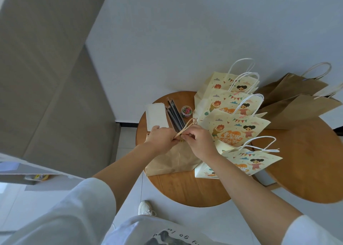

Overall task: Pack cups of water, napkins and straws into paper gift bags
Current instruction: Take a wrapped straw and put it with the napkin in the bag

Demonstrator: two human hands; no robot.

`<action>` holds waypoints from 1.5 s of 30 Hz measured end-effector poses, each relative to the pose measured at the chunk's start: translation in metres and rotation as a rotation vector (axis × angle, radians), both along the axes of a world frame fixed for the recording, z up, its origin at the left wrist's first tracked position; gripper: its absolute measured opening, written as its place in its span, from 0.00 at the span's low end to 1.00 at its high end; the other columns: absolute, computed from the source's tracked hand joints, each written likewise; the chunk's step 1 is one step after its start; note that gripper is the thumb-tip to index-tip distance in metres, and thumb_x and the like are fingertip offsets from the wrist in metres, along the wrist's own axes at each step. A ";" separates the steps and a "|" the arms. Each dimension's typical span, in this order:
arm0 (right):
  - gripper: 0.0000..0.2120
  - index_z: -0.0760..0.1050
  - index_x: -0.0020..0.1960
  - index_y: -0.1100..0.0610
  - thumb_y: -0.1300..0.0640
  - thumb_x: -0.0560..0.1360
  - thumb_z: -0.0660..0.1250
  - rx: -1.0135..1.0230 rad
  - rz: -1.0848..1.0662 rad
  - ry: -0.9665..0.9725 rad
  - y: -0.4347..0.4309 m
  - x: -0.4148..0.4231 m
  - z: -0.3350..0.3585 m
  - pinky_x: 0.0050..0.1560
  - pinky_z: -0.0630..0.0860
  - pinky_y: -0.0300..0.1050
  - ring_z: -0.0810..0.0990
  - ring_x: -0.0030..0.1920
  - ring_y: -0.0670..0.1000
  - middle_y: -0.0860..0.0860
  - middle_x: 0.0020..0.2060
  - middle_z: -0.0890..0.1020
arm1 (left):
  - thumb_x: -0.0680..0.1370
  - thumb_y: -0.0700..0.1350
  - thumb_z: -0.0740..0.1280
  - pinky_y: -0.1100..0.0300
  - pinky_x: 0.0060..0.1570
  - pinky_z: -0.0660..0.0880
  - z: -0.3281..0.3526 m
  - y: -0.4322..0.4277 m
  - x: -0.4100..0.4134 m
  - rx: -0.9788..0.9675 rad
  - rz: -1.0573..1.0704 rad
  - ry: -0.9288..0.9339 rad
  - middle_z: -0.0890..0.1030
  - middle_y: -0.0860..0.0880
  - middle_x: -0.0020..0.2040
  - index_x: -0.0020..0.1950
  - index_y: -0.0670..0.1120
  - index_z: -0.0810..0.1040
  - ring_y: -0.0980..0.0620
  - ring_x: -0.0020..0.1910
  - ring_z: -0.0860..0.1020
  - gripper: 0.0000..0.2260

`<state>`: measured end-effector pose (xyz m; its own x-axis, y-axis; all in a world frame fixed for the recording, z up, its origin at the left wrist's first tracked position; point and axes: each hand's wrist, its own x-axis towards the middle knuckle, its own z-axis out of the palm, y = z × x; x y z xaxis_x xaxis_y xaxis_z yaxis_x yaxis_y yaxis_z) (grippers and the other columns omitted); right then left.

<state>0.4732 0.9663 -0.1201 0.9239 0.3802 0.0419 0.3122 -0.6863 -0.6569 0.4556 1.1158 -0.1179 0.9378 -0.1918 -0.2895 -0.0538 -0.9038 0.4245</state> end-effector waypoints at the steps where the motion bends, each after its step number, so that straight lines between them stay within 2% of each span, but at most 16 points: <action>1: 0.05 0.82 0.47 0.61 0.62 0.74 0.69 0.010 -0.005 0.012 0.000 0.000 -0.001 0.43 0.71 0.35 0.75 0.40 0.47 0.54 0.43 0.81 | 0.81 0.51 0.59 0.57 0.56 0.66 0.001 0.001 0.000 -0.006 -0.012 0.000 0.74 0.53 0.39 0.45 0.48 0.77 0.52 0.40 0.72 0.11; 3: 0.05 0.82 0.47 0.61 0.62 0.74 0.69 0.038 -0.023 0.032 0.000 0.000 -0.002 0.42 0.70 0.33 0.75 0.40 0.46 0.53 0.43 0.81 | 0.81 0.51 0.60 0.60 0.48 0.67 0.003 0.002 -0.001 -0.015 -0.027 0.014 0.75 0.52 0.40 0.47 0.47 0.78 0.52 0.41 0.74 0.11; 7: 0.04 0.82 0.47 0.61 0.62 0.73 0.69 0.034 -0.034 0.026 0.001 0.002 -0.002 0.39 0.67 0.31 0.72 0.36 0.42 0.52 0.41 0.80 | 0.81 0.51 0.61 0.58 0.46 0.71 0.004 0.004 0.001 -0.029 -0.035 0.064 0.80 0.48 0.44 0.51 0.46 0.80 0.50 0.43 0.77 0.11; 13: 0.05 0.82 0.43 0.62 0.61 0.74 0.68 -0.006 0.020 -0.030 -0.002 -0.002 -0.013 0.40 0.73 0.39 0.78 0.39 0.49 0.53 0.41 0.81 | 0.81 0.50 0.60 0.61 0.41 0.67 0.007 0.007 -0.001 -0.037 -0.031 0.028 0.74 0.53 0.39 0.47 0.48 0.76 0.53 0.40 0.72 0.09; 18: 0.03 0.81 0.44 0.60 0.62 0.71 0.71 -0.266 0.181 -0.359 -0.010 -0.013 -0.021 0.28 0.74 0.35 0.80 0.31 0.50 0.52 0.42 0.82 | 0.81 0.49 0.60 0.62 0.39 0.66 0.006 0.010 -0.002 -0.041 0.007 0.006 0.74 0.53 0.41 0.46 0.49 0.74 0.54 0.41 0.72 0.07; 22: 0.25 0.80 0.56 0.59 0.58 0.60 0.79 -0.561 0.221 -0.463 -0.015 -0.025 -0.029 0.19 0.70 0.36 0.76 0.26 0.47 0.52 0.47 0.82 | 0.81 0.50 0.60 0.62 0.40 0.66 0.007 0.011 -0.001 -0.012 -0.004 0.017 0.73 0.53 0.41 0.46 0.49 0.73 0.55 0.41 0.71 0.08; 25: 0.34 0.73 0.65 0.60 0.57 0.61 0.78 -0.581 0.255 -0.420 -0.020 -0.033 -0.031 0.26 0.76 0.38 0.81 0.39 0.49 0.55 0.58 0.79 | 0.81 0.52 0.60 0.63 0.37 0.67 0.008 0.013 -0.004 0.018 0.004 0.016 0.72 0.54 0.40 0.43 0.50 0.70 0.55 0.40 0.71 0.09; 26: 0.33 0.72 0.66 0.60 0.58 0.64 0.76 -0.530 0.288 -0.420 -0.023 -0.035 -0.031 0.32 0.78 0.39 0.81 0.45 0.50 0.55 0.61 0.77 | 0.81 0.53 0.60 0.63 0.36 0.68 0.009 0.014 -0.005 0.054 -0.010 0.017 0.73 0.53 0.39 0.43 0.51 0.70 0.55 0.39 0.72 0.09; 28: 0.21 0.74 0.63 0.62 0.62 0.70 0.68 -0.347 0.286 -0.413 -0.030 -0.041 -0.027 0.41 0.79 0.38 0.81 0.49 0.52 0.56 0.60 0.78 | 0.81 0.54 0.59 0.62 0.37 0.70 0.008 0.016 -0.008 0.187 -0.072 0.043 0.76 0.51 0.41 0.43 0.51 0.70 0.52 0.40 0.74 0.10; 31: 0.09 0.78 0.46 0.62 0.62 0.69 0.61 -0.136 0.083 -0.451 -0.038 -0.047 -0.017 0.36 0.79 0.38 0.79 0.40 0.51 0.55 0.46 0.79 | 0.82 0.53 0.56 0.60 0.38 0.69 0.003 0.020 -0.013 0.297 -0.090 0.065 0.80 0.48 0.47 0.53 0.50 0.77 0.50 0.43 0.76 0.12; 32: 0.06 0.76 0.45 0.61 0.63 0.68 0.64 -0.148 0.037 -0.459 -0.040 -0.047 -0.016 0.39 0.79 0.38 0.78 0.41 0.51 0.55 0.45 0.77 | 0.82 0.52 0.55 0.60 0.38 0.69 0.003 0.020 -0.016 0.300 -0.091 0.054 0.80 0.49 0.48 0.55 0.52 0.77 0.50 0.42 0.75 0.12; 35: 0.23 0.73 0.56 0.59 0.60 0.63 0.74 -0.373 0.016 -0.365 -0.045 -0.045 -0.015 0.58 0.74 0.52 0.76 0.57 0.58 0.57 0.56 0.77 | 0.82 0.50 0.56 0.61 0.39 0.70 0.009 0.015 -0.027 0.289 -0.089 0.044 0.80 0.49 0.48 0.56 0.54 0.78 0.51 0.42 0.75 0.11; 36: 0.26 0.72 0.59 0.59 0.57 0.63 0.75 -0.458 0.036 -0.354 -0.046 -0.045 -0.012 0.61 0.71 0.56 0.75 0.60 0.58 0.56 0.58 0.77 | 0.82 0.50 0.56 0.60 0.40 0.71 0.012 0.013 -0.033 0.287 -0.088 0.046 0.80 0.49 0.47 0.56 0.54 0.78 0.50 0.44 0.76 0.11; 38: 0.22 0.72 0.62 0.56 0.53 0.70 0.71 -0.562 0.098 -0.289 -0.049 -0.048 0.000 0.64 0.66 0.57 0.73 0.62 0.56 0.53 0.58 0.77 | 0.81 0.49 0.57 0.58 0.43 0.74 0.021 0.008 -0.047 0.296 -0.086 0.045 0.80 0.50 0.45 0.55 0.53 0.79 0.50 0.44 0.77 0.11; 41: 0.13 0.73 0.61 0.56 0.54 0.79 0.59 -0.535 0.200 -0.210 -0.058 -0.065 0.012 0.58 0.66 0.48 0.74 0.57 0.53 0.51 0.54 0.79 | 0.81 0.52 0.59 0.56 0.48 0.75 0.044 -0.003 -0.075 0.295 -0.059 0.040 0.81 0.51 0.48 0.56 0.53 0.80 0.49 0.48 0.78 0.11; 45: 0.08 0.74 0.48 0.61 0.56 0.79 0.61 -0.316 0.212 -0.223 -0.085 -0.102 0.025 0.38 0.65 0.43 0.75 0.45 0.54 0.53 0.41 0.77 | 0.80 0.52 0.61 0.57 0.45 0.73 0.084 -0.029 -0.122 0.299 0.000 0.050 0.80 0.52 0.45 0.52 0.51 0.79 0.49 0.46 0.77 0.10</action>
<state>0.3714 0.8808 -0.0949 0.8057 0.5867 0.0823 0.5780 -0.7481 -0.3258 0.3340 1.0866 -0.0335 0.9208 -0.0911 -0.3793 -0.0396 -0.9891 0.1415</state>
